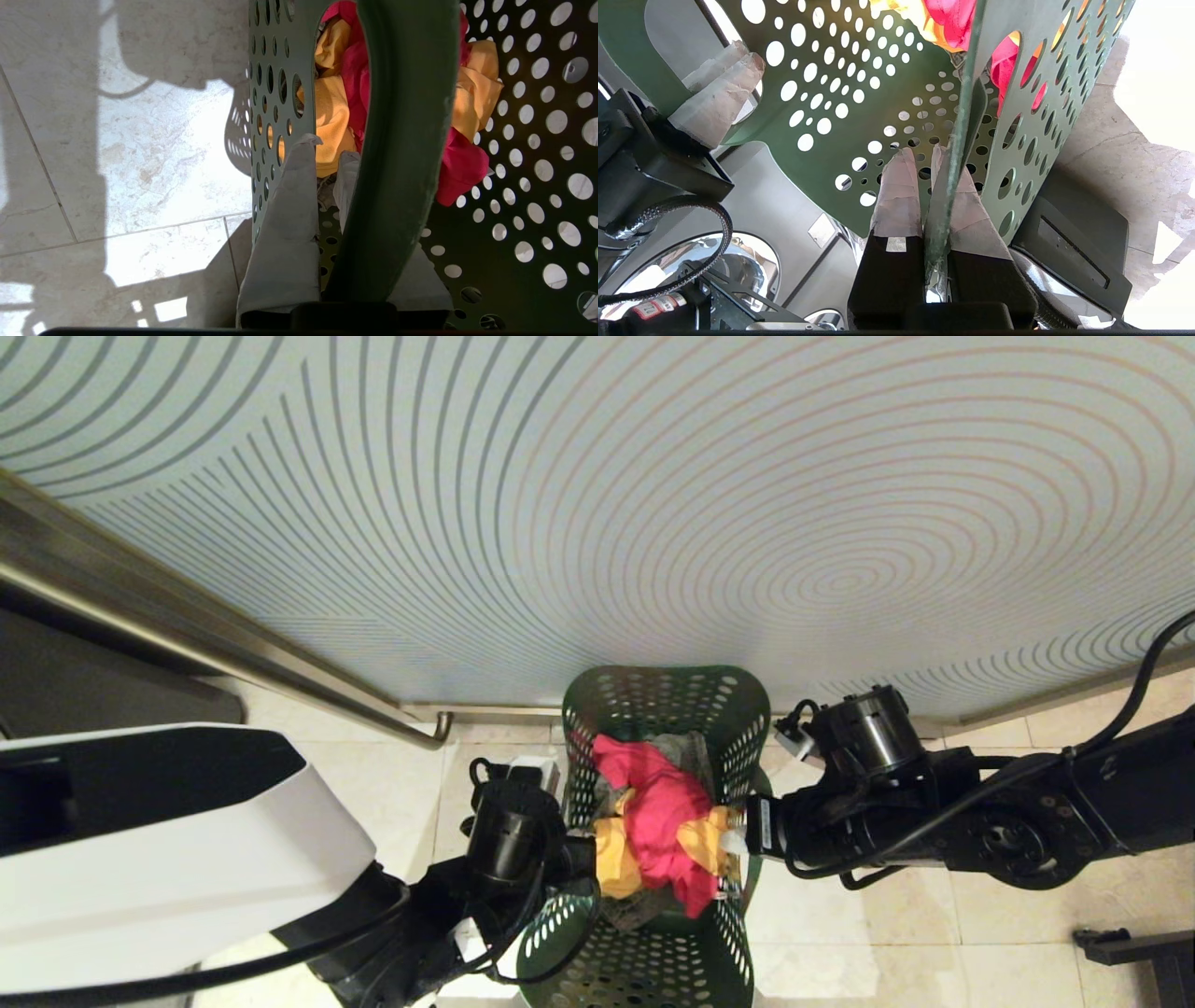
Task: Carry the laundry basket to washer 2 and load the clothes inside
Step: Pick up the clothes basket and put it beside the washing machine
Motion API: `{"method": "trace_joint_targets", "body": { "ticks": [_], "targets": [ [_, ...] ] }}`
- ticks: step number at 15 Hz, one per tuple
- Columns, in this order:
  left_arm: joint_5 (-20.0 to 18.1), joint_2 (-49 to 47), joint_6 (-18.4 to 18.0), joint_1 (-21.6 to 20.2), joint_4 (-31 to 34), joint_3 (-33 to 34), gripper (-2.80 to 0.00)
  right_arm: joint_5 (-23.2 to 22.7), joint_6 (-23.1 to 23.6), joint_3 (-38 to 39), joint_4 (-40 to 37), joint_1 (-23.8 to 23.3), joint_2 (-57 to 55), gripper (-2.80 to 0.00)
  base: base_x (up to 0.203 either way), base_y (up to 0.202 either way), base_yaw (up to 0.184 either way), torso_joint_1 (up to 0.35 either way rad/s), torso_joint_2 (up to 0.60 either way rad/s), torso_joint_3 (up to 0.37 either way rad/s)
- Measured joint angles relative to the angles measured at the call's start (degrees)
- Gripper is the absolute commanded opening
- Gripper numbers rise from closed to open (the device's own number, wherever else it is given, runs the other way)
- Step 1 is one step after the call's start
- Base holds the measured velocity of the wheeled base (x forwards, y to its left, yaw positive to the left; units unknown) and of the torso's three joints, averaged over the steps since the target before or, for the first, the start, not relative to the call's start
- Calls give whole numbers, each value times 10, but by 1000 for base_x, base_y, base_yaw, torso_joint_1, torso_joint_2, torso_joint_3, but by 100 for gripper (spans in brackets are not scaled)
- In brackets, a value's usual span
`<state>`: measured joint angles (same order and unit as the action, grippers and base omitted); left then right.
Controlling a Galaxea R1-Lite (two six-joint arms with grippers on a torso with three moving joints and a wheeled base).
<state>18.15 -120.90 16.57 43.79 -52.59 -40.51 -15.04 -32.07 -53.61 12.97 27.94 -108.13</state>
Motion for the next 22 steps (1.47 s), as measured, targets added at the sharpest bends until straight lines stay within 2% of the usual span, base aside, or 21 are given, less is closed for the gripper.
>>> {"method": "trace_joint_targets", "body": {
  "ticks": [5, 22],
  "targets": [
    [0, 2, 0, 5, 1, 7, -280, 0, -1, 1, 0, 0, 1, -280, 0, 0, 0, 1, 3, 54],
    [0, 14, -1, 27, 3, 20, -280, 0, -1, 14, 1, 3, 25, -280, 0, 0, 0, 3, 2, 198]
  ]
}}
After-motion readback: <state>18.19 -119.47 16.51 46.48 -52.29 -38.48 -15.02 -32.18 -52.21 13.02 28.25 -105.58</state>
